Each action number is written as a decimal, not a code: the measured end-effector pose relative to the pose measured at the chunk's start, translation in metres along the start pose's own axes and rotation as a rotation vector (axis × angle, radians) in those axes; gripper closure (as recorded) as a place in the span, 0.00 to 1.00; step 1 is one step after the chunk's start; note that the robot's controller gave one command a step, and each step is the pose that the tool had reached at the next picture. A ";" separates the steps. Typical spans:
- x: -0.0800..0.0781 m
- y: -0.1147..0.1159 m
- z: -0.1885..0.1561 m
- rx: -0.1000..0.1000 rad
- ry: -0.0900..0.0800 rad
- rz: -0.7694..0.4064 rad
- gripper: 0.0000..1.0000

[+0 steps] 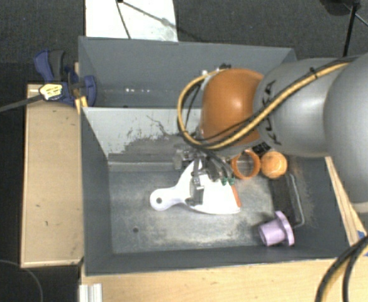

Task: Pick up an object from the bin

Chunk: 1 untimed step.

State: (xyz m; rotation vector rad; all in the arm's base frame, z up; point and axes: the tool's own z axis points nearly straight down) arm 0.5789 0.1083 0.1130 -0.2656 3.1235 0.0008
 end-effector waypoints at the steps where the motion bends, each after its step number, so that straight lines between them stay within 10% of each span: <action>1: 0.009 -0.008 0.040 -0.002 -0.003 0.205 1.00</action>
Offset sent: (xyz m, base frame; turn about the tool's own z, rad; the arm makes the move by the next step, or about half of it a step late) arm 0.0000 0.0000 0.0000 0.0000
